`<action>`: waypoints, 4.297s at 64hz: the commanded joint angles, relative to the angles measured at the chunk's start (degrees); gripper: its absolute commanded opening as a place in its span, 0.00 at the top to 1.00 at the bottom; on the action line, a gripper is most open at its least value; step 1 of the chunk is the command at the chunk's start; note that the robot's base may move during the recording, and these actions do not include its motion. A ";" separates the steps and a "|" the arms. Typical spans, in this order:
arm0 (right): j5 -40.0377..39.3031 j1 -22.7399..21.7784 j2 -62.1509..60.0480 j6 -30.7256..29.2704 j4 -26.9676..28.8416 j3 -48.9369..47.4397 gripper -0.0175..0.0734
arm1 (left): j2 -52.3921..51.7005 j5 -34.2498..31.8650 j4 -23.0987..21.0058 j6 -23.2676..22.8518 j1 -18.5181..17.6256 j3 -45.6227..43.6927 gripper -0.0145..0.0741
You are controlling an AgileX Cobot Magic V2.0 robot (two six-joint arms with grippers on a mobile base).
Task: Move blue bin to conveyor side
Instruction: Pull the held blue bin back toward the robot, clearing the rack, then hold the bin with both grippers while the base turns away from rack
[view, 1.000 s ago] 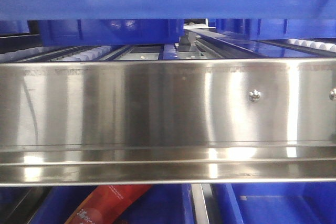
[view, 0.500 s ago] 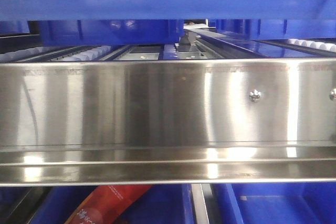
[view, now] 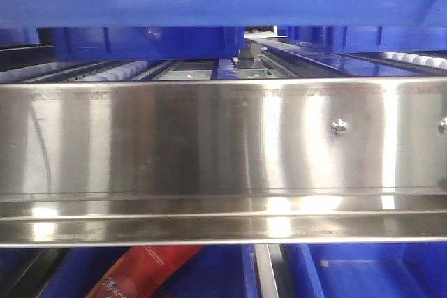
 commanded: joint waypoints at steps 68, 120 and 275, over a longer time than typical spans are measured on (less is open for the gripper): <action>-5.68 -0.35 -1.25 -0.39 -1.04 -0.69 0.90 | -1.40 -5.55 -0.09 0.60 -0.23 -1.06 0.86; -5.78 -0.35 -1.25 -0.39 -1.04 -0.69 0.90 | -1.40 -5.66 -0.09 0.60 -0.23 -1.06 0.86; -5.78 -0.35 -1.25 -0.39 -1.04 -0.69 0.90 | -1.40 -5.76 -0.09 0.60 -0.23 -1.06 0.86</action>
